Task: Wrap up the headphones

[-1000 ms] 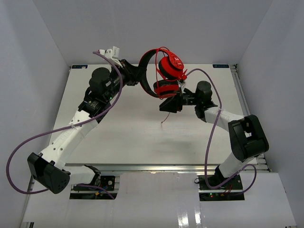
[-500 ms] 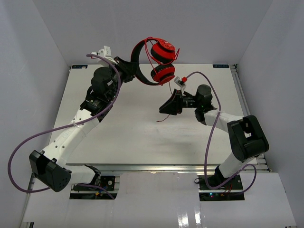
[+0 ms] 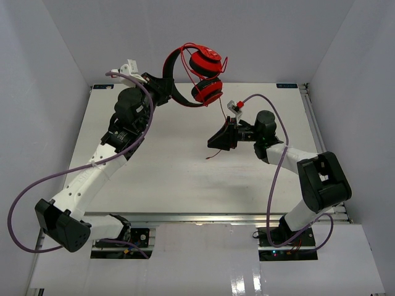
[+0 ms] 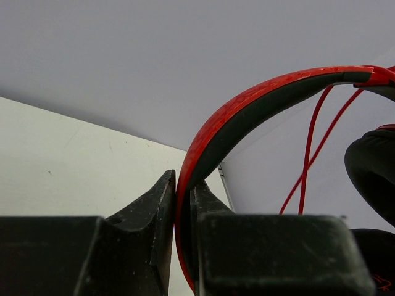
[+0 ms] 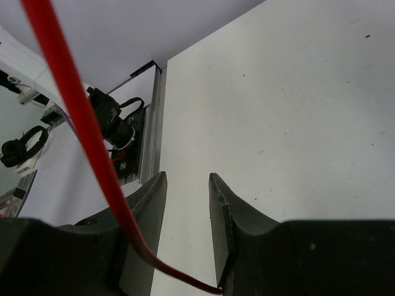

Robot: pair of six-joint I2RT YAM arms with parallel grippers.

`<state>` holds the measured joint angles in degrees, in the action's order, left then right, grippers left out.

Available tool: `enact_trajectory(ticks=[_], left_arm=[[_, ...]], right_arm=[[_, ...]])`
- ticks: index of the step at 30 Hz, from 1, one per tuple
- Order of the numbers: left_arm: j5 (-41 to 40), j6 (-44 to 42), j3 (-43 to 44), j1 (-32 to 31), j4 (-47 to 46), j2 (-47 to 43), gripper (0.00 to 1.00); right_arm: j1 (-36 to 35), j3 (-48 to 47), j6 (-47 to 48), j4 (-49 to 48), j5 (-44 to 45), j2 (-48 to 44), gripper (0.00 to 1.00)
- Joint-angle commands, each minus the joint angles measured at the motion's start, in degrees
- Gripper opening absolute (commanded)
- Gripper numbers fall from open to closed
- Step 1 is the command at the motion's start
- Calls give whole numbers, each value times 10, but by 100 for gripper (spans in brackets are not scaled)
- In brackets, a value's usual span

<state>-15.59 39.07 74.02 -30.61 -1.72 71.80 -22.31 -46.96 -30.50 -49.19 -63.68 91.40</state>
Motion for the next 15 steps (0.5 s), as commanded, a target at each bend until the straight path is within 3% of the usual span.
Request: enact_trajectory(ticks=[1, 12, 15], left_arm=[[-22, 0, 24, -3, -36, -39, 0], [-38, -13, 7, -3, -32, -53, 0], [-44, -15, 2, -3, -31, -54, 0]], right_arm=[[-4, -4, 35, 16, 1, -23, 43], [-3, -10, 91, 57, -11, -34, 50], [-3, -11, 111, 70, -14, -36, 48]])
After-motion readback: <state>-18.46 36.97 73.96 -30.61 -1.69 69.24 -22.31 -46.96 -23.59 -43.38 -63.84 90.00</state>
